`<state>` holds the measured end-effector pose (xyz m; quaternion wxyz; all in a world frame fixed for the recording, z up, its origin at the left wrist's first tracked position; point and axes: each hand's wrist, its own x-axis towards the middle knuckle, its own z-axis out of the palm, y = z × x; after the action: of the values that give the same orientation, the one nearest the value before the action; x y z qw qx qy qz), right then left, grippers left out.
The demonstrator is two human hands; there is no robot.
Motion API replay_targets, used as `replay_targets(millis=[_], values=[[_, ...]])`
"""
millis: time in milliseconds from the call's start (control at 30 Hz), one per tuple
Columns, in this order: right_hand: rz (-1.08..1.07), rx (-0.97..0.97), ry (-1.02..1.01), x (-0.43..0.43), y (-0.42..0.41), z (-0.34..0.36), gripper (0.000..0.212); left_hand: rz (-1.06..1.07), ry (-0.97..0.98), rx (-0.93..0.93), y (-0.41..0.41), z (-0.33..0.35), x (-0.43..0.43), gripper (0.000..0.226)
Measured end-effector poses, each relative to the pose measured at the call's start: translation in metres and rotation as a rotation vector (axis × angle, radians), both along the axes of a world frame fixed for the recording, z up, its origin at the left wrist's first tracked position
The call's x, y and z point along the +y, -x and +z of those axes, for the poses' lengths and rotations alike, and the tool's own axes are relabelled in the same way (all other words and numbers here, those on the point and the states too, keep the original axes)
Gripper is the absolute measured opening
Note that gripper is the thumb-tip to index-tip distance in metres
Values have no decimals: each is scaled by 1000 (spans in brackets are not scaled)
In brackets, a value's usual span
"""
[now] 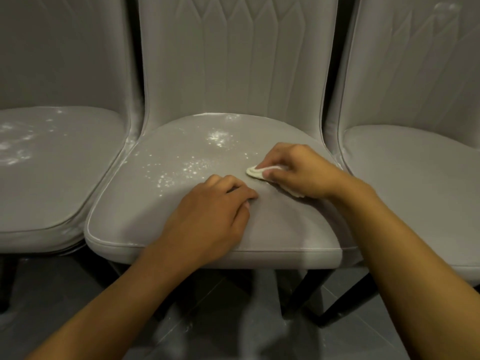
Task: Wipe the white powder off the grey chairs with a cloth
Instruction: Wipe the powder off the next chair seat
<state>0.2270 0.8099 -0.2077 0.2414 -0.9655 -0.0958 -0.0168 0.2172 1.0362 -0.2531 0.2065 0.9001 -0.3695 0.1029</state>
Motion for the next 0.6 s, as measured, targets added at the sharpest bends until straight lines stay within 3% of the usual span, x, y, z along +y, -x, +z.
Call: replay_targets(millis=[167,233,367,433,500,600], values=[[-416,-136,86,-32,-23,-8,32,-8,24,0,2,0,0,42],[-288,-86,140,-21,-19,-9,32,-4,28,3,1,1,0,41],[26,75,19,0,2,3,22,-2,13,-4,1,2,0,41],[-29,68,-21,-5,-1,7,19,-6,21,-5,1,2,0,41],[-157,-51,93,-7,-11,4,24,-9,30,-5,2,2,0,40],[-94,-64,179,2,-8,-5,27,-6,40,4,2,1,2,40]])
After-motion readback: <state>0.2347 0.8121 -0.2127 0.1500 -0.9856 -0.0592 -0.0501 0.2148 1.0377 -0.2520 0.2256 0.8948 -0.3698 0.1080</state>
